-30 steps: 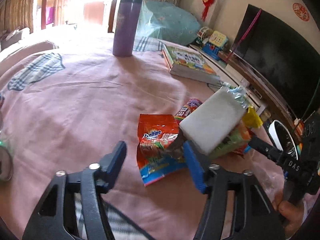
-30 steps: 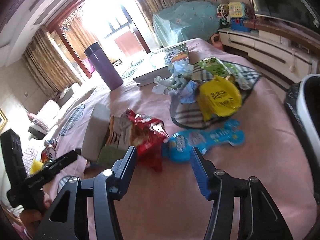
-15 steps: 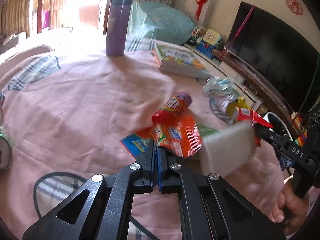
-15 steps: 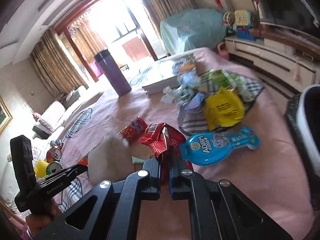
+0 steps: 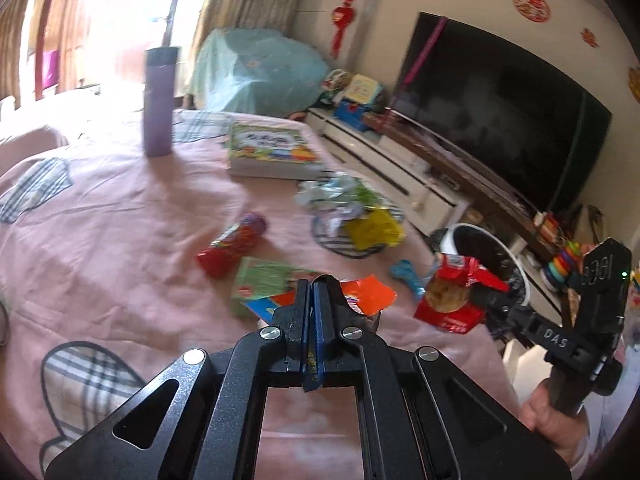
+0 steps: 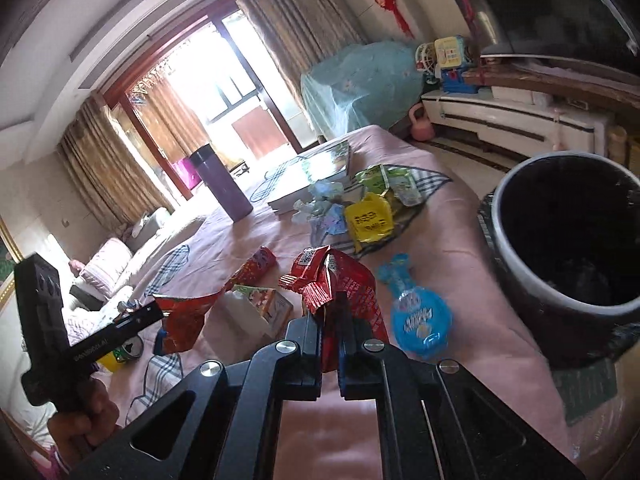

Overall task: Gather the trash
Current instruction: 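Grasp the orange wrapper with the left tool, then carry both wrappers over the bin and open both tools to drop them, then grasp the white sponge with the left tool while the right tool grasps the blue bottle, then carry the sponge and blue bottle over the bin and open both tools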

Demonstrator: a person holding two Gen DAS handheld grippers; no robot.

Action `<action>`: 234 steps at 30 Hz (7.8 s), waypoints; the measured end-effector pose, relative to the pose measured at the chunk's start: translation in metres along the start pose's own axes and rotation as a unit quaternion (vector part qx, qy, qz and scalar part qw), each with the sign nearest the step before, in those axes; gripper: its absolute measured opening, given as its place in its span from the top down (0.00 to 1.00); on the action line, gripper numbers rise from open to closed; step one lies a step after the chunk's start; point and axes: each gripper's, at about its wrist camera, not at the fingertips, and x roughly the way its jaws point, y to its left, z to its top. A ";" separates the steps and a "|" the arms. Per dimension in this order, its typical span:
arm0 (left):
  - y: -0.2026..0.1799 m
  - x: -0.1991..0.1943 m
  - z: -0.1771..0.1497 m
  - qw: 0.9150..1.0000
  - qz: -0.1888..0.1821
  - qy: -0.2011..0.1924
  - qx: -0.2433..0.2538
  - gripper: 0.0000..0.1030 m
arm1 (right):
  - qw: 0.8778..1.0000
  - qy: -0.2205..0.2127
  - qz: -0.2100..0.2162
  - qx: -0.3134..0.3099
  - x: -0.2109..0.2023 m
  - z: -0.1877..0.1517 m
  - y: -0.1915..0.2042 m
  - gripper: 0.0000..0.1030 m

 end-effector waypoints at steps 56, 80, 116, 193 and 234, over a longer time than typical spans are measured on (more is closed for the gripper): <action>-0.238 0.157 0.022 0.981 -0.134 0.083 0.116 0.98 | 0.985 -0.043 -0.145 0.084 -0.074 0.049 -0.172 0.95; -0.185 0.109 0.001 0.984 -0.114 0.094 0.103 0.43 | 0.985 -0.060 -0.124 0.106 -0.082 0.029 -0.149 0.17; -0.016 0.014 -0.046 0.997 -0.021 0.053 0.052 0.33 | 0.996 0.024 -0.080 0.002 -0.016 -0.029 -0.018 0.12; -0.192 0.111 0.007 0.979 -0.115 0.079 0.149 0.62 | 0.988 -0.032 -0.146 0.044 -0.076 0.037 -0.133 0.56; -0.229 0.168 0.019 0.973 -0.118 0.122 0.155 0.37 | 0.981 -0.010 -0.178 0.074 -0.057 0.062 -0.192 0.40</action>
